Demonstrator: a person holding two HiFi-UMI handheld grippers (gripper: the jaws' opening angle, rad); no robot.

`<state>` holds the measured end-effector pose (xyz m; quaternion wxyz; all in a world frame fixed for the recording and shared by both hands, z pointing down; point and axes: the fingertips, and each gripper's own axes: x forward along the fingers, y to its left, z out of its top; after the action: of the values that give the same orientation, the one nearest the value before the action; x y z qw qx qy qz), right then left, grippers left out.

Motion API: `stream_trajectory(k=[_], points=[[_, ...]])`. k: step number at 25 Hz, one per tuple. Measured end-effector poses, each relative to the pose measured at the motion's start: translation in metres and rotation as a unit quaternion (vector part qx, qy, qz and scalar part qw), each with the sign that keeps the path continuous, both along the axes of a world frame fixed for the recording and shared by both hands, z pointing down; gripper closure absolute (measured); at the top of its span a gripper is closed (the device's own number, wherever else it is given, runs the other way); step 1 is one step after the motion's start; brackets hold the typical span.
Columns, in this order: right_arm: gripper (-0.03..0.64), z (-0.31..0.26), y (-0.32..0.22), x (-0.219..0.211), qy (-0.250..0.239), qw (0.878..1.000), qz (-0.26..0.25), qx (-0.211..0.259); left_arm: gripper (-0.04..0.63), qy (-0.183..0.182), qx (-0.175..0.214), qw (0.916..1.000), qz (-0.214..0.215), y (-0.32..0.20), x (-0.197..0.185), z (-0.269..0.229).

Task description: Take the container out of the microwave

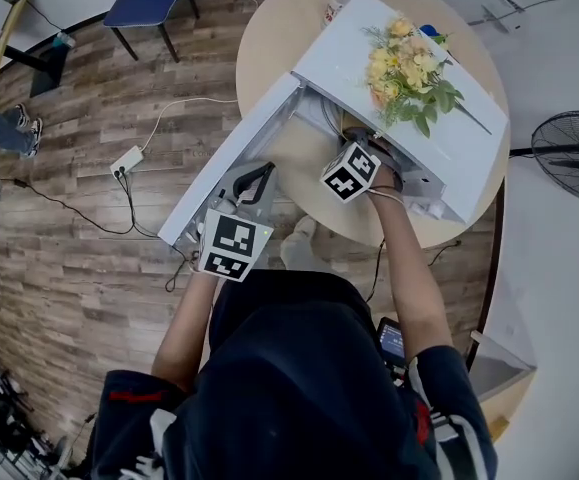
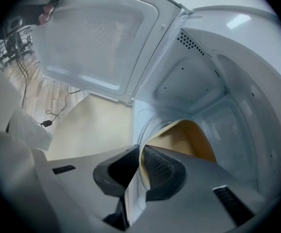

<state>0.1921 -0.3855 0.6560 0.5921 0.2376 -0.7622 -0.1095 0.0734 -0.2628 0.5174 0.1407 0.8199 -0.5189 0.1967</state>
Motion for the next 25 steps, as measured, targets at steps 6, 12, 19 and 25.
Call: stream_trajectory(k=[6,12,19,25], points=[[0.589,-0.007,0.02,-0.002,-0.008,1.0,-0.015,-0.01,0.581,-0.002,-0.003,1.0,0.009,0.006,0.007,0.003],[0.591,-0.017,0.045,-0.005,-0.022,0.999,-0.033,-0.025,0.581,-0.001,0.001,0.9996,0.027,0.008,0.021,-0.001],[0.592,-0.035,0.076,-0.005,-0.05,0.997,-0.034,-0.056,0.581,-0.001,0.004,0.9988,0.049,0.011,0.036,-0.005],[0.592,-0.053,0.099,-0.004,-0.066,0.995,-0.032,-0.064,0.581,0.003,0.009,0.9976,0.068,0.011,0.05,-0.008]])
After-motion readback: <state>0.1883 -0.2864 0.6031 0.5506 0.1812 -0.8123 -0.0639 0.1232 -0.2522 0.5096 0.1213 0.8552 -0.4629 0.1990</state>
